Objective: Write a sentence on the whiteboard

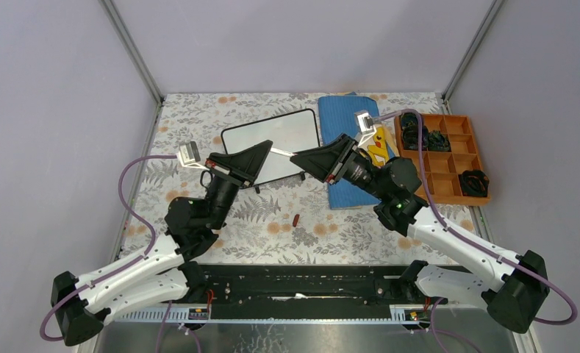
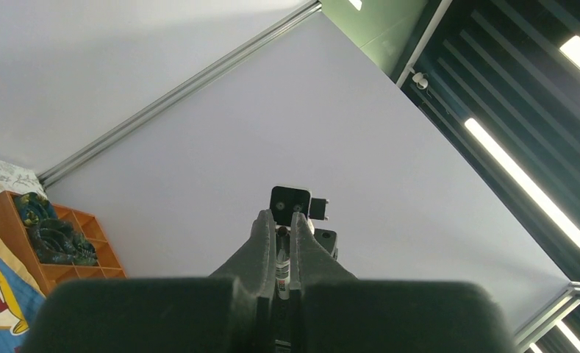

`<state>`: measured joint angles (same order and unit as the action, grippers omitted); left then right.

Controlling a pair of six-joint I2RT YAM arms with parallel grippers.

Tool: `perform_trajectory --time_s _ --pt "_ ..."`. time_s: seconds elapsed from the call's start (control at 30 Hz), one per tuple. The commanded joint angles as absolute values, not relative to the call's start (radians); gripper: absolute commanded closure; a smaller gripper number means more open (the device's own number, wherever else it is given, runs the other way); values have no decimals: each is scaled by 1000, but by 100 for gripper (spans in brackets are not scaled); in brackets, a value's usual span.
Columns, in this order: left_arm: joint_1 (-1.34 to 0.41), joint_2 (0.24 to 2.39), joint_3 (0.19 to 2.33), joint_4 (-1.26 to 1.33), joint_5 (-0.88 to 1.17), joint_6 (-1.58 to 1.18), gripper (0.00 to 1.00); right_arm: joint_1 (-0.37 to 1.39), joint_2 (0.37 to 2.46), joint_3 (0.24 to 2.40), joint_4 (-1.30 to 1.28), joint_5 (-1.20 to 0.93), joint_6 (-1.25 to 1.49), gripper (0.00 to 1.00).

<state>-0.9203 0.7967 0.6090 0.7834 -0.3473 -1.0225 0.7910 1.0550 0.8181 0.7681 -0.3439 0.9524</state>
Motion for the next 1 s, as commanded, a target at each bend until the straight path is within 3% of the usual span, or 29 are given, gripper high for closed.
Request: perform_trajectory --time_s 0.0,0.37,0.63,0.97 --pt "-930 789 597 851 -382 -990 100 801 1058 866 817 -346 966 60" --pt "-938 789 588 844 -404 -991 100 801 1064 851 870 -318 984 58" --pt "-940 793 587 845 -420 -990 100 803 1075 854 880 -325 994 67" --pt "-946 794 585 844 -423 -982 100 804 1080 852 891 -308 1001 68"
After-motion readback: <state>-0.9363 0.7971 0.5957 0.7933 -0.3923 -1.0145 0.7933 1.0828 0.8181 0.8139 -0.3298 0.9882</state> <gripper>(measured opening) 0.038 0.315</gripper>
